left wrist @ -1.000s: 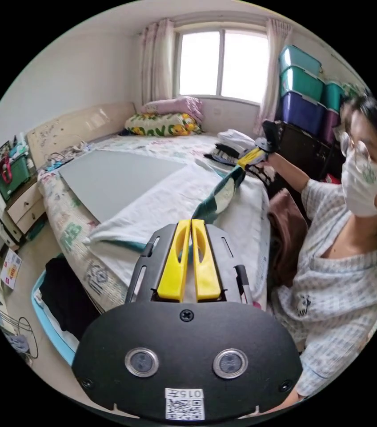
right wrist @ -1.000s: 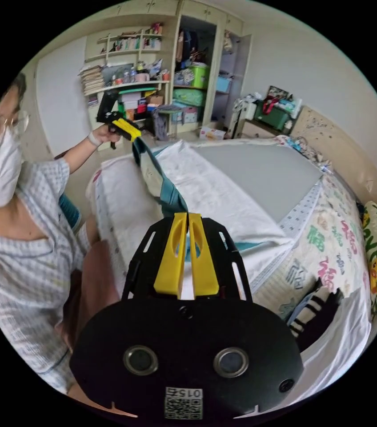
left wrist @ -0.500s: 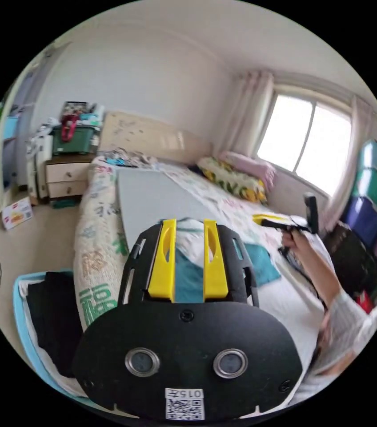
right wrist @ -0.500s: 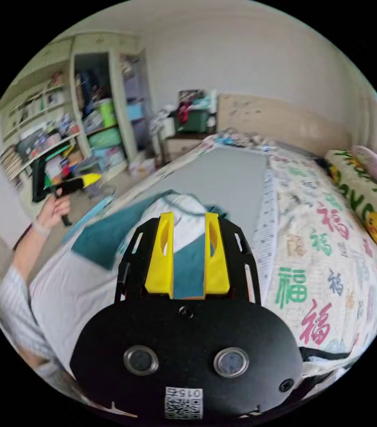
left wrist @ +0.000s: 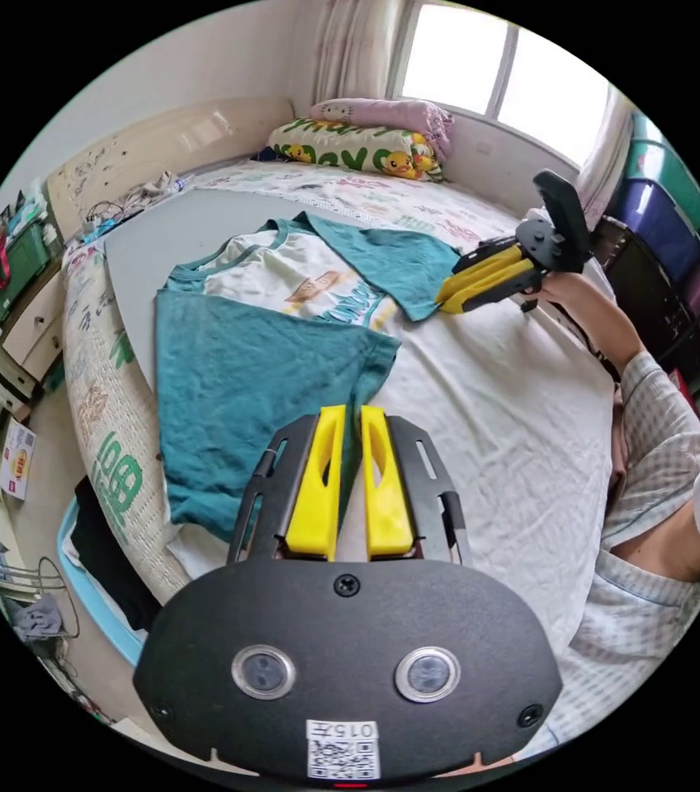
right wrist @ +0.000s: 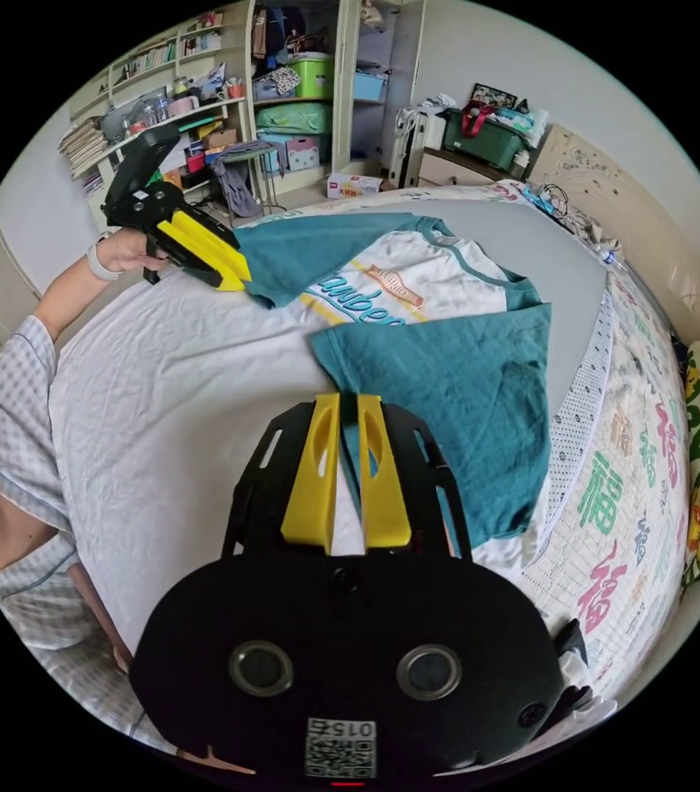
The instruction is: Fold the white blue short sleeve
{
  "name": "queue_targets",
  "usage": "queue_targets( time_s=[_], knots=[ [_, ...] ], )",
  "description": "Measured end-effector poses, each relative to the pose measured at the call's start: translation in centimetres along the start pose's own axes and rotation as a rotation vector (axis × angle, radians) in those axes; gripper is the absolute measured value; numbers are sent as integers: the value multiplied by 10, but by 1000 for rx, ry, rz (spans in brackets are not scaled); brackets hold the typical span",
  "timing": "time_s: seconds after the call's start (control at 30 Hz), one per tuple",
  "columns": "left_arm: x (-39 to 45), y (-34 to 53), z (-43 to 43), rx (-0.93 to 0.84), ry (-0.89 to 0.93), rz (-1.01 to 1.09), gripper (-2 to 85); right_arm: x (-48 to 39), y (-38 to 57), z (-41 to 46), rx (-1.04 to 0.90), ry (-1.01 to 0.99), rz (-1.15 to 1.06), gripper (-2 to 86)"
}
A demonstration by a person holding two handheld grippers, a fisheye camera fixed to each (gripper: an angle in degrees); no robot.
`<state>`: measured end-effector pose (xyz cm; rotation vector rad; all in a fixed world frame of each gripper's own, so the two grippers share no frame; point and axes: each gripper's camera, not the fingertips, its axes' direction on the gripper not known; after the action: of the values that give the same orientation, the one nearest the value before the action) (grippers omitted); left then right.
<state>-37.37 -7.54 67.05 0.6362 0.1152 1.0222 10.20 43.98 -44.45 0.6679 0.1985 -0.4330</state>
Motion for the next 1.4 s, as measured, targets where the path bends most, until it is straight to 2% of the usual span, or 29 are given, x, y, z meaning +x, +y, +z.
queue_targets(
  time_s=[0.1, 0.2, 0.27, 0.3, 0.37, 0.4, 0.47, 0.6, 0.73, 0.8, 0.93, 1.03, 1.17, 1.3, 1.4],
  knots=[
    [-6, 1, -6, 24, 34, -19, 21, 14, -23, -3, 27, -27, 49, 12],
    [-28, 18, -47, 168, -18, -91, 13, 66, -33, -32, 154, 57, 200, 5],
    [-70, 53, -97, 313, -234, -275, 12, 140, -19, -59, 249, 247, 448, 6],
    [-82, 63, -107, 329, -314, -326, 13, 159, -13, -63, 259, 301, 521, 7],
    [-129, 107, -128, 303, -632, -548, 20, 217, 13, -62, 232, 490, 784, 20],
    [-140, 117, -129, 280, -653, -608, 23, 228, 16, -58, 199, 520, 827, 25],
    [-161, 147, -136, 293, -580, -716, 44, 249, 20, -44, 113, 559, 875, 61],
    [-144, 121, -146, 318, -586, -629, 50, 239, -9, -48, 248, 469, 808, 64],
    [-125, 28, -109, 290, -315, -443, 24, 217, -97, -7, 266, 271, 609, 17],
    [-115, -15, -80, 248, -279, -377, 17, 205, -140, 28, 213, 225, 533, 5],
    [-112, -88, -9, 80, -298, -336, 1, 192, -210, 106, 81, 360, 462, -8],
    [-107, -111, 24, -21, -390, -282, -2, 203, -231, 150, -9, 445, 449, -10],
    [-116, -119, 33, 13, -377, -278, -5, 216, -238, 203, -128, 573, 405, -9],
    [-120, -115, 35, 53, -382, -318, -4, 221, -230, 240, -154, 719, 357, -8],
    [-110, -101, 20, 62, -467, -365, 3, 223, -207, 240, -136, 772, 355, -8]
  ],
)
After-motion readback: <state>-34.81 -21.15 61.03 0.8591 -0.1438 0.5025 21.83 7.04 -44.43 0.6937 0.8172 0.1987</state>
